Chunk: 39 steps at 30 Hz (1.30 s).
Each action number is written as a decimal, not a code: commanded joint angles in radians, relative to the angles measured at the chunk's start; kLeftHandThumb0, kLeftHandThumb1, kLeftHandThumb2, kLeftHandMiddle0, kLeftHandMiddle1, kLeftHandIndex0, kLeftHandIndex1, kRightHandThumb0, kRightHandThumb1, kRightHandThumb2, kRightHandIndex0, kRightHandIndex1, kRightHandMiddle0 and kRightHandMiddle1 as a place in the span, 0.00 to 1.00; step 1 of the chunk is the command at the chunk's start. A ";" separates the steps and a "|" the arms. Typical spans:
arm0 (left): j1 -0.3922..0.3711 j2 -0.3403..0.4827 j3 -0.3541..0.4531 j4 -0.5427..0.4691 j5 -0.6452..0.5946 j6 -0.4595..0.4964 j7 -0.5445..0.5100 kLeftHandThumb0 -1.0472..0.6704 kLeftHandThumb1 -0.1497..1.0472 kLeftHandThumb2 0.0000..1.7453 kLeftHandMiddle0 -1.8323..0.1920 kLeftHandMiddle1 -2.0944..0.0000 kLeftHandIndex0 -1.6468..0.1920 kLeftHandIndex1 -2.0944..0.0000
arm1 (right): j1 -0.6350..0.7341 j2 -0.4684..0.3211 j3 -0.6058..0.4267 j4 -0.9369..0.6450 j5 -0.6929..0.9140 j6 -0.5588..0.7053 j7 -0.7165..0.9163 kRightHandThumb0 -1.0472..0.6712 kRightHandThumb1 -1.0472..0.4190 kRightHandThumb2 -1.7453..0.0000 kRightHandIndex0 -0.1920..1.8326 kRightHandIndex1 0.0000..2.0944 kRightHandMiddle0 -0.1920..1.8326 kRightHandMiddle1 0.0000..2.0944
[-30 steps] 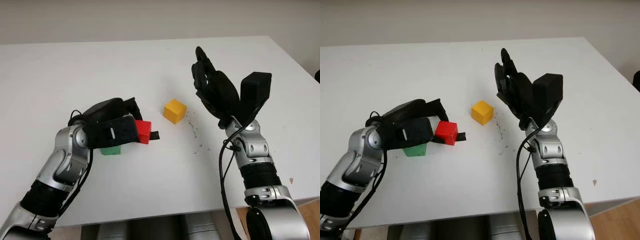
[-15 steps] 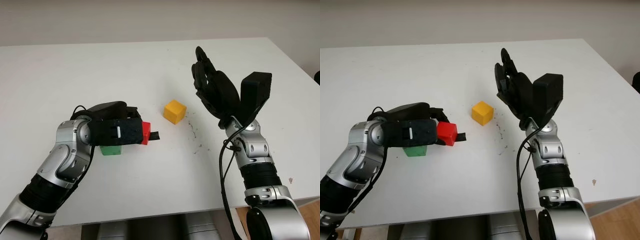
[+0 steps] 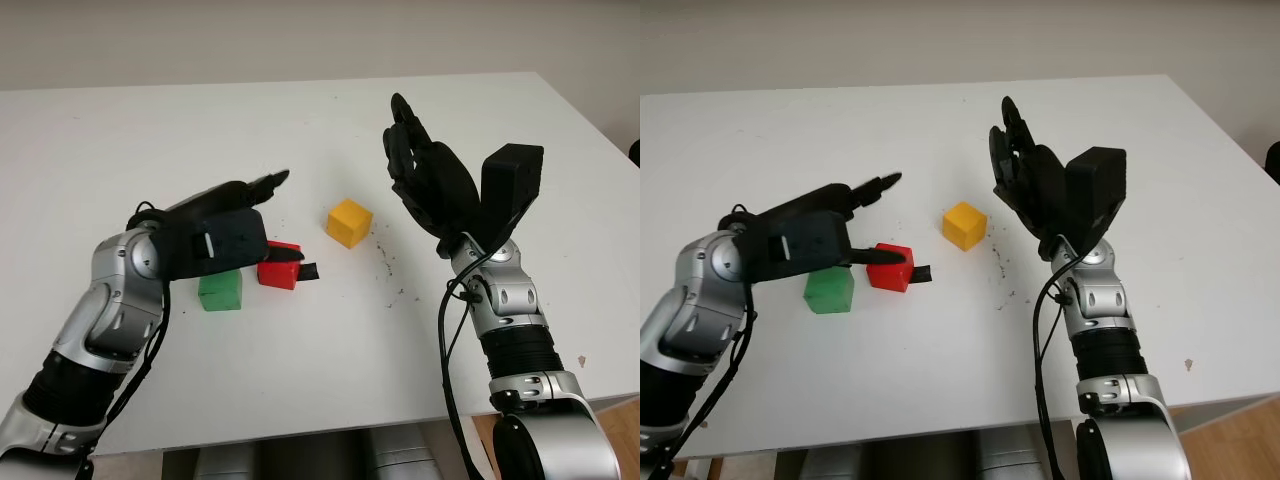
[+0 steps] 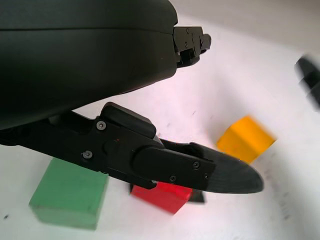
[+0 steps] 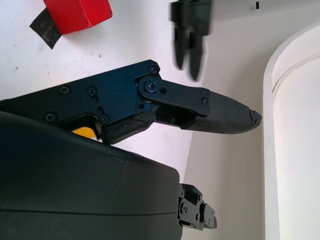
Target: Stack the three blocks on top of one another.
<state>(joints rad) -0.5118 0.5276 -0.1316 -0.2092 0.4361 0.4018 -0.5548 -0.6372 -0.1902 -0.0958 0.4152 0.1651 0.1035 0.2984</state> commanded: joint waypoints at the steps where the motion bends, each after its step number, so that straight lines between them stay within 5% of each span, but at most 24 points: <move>1: -0.003 -0.001 0.047 -0.034 -0.022 -0.010 0.030 0.00 1.00 0.21 1.00 0.98 1.00 1.00 | -0.002 -0.009 -0.005 -0.024 0.003 -0.002 0.003 0.17 0.00 0.61 0.00 0.00 0.00 0.00; 9: 0.029 -0.074 0.220 -0.089 -0.151 -0.025 0.215 0.10 1.00 0.34 0.96 0.96 0.95 0.97 | -0.028 -0.021 -0.013 0.003 0.010 -0.016 0.026 0.19 0.00 0.66 0.00 0.00 0.00 0.00; 13: 0.049 -0.121 0.285 -0.049 -0.196 -0.099 0.343 0.15 1.00 0.35 0.92 0.96 0.89 0.95 | -0.096 -0.037 -0.042 0.064 0.042 -0.012 0.061 0.21 0.00 0.87 0.05 0.03 0.06 0.04; 17: 0.089 -0.134 0.316 -0.032 -0.220 -0.113 0.405 0.16 1.00 0.34 0.90 0.96 0.89 0.96 | -0.183 -0.125 0.019 0.162 -0.037 -0.059 0.156 0.22 0.04 0.96 0.13 0.06 0.13 0.08; 22: 0.151 -0.145 0.339 -0.005 -0.231 -0.137 0.466 0.17 1.00 0.37 0.88 0.96 0.87 0.95 | -0.339 -0.234 0.140 0.328 -0.200 -0.240 0.299 0.29 0.13 0.99 0.19 0.08 0.17 0.10; 29: 0.188 -0.186 0.378 0.052 -0.276 -0.197 0.556 0.17 1.00 0.37 0.86 0.96 0.84 0.94 | -0.488 -0.299 0.295 0.562 -0.451 -0.600 0.252 0.28 0.19 0.98 0.24 0.11 0.21 0.14; 39: 0.207 -0.188 0.364 0.057 -0.269 -0.197 0.587 0.17 1.00 0.37 0.84 0.97 0.84 0.95 | -0.579 -0.347 0.470 0.644 -0.721 -0.775 0.139 0.28 0.19 0.97 0.24 0.08 0.23 0.12</move>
<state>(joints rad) -0.3076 0.3431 0.2369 -0.1477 0.1651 0.2130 0.0249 -1.1811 -0.5228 0.3628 1.0545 -0.5454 -0.6598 0.4497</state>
